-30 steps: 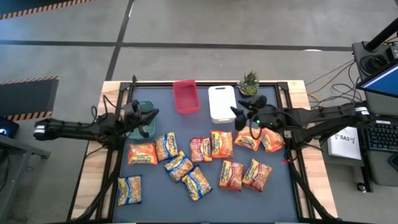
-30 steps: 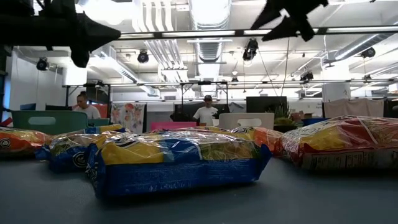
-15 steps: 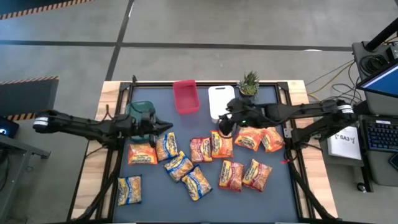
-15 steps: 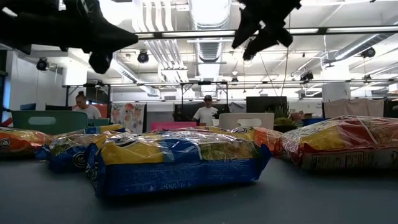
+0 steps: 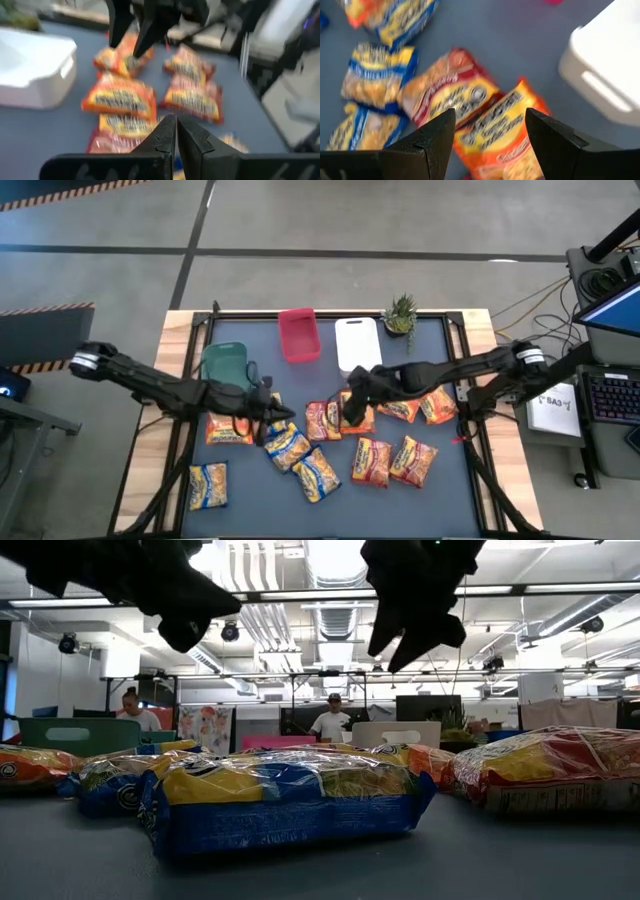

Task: Sort Maruchan noodles
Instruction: Put the orange noodle pack into the white bin

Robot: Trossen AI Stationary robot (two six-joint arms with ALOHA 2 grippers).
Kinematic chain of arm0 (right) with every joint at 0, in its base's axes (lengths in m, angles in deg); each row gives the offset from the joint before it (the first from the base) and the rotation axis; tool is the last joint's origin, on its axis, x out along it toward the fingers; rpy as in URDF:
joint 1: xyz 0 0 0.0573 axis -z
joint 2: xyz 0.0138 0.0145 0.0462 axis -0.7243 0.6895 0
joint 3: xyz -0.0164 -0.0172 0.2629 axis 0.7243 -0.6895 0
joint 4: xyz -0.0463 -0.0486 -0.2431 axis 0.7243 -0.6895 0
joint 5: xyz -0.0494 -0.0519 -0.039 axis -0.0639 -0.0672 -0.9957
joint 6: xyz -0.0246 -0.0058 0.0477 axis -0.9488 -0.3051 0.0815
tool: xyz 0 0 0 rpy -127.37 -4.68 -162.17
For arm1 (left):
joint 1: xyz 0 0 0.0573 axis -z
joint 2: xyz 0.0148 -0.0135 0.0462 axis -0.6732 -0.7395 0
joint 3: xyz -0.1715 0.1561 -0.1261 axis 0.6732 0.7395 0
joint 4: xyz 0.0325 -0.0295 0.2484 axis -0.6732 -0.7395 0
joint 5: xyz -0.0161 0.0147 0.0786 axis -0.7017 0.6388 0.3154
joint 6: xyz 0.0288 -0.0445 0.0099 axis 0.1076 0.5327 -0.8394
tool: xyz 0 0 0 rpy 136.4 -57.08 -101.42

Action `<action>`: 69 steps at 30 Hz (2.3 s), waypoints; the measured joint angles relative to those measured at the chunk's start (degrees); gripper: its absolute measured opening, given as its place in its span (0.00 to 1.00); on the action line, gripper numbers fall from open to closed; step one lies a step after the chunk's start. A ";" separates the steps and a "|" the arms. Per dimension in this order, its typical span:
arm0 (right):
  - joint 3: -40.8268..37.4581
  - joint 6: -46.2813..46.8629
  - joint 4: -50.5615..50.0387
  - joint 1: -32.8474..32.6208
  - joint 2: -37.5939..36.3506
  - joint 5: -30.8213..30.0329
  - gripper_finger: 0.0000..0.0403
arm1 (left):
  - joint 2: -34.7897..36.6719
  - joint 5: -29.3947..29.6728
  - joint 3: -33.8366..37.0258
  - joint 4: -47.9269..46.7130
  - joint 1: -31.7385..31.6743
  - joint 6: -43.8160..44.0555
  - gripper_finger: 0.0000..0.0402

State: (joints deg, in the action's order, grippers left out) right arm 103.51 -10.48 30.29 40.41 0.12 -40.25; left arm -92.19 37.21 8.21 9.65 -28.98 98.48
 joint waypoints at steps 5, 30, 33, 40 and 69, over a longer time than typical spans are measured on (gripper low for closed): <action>-0.02 0.79 -0.08 -4.90 2.03 -0.20 0.57 | -4.11 0.02 -4.82 -10.81 2.51 -0.66 0.00; -1.41 28.04 -21.43 -9.64 6.20 3.20 0.57 | -24.94 0.61 -19.62 -7.59 3.97 -21.19 0.00; -2.84 26.88 -22.97 -9.62 6.13 1.55 0.57 | -28.35 0.62 -21.91 -7.51 2.83 -23.12 0.00; -6.99 20.57 -22.50 -9.55 3.83 -5.03 0.57 | -32.80 0.68 -24.18 -7.05 -0.88 -22.74 0.00; -7.39 16.79 -1.96 -7.24 -3.89 -17.84 0.57 | -39.33 0.77 -24.10 9.46 -2.03 -18.73 0.00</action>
State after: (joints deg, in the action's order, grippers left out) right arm 96.11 6.32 28.33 33.18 -3.77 -58.09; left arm -131.53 37.98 -15.89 19.11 -31.01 79.74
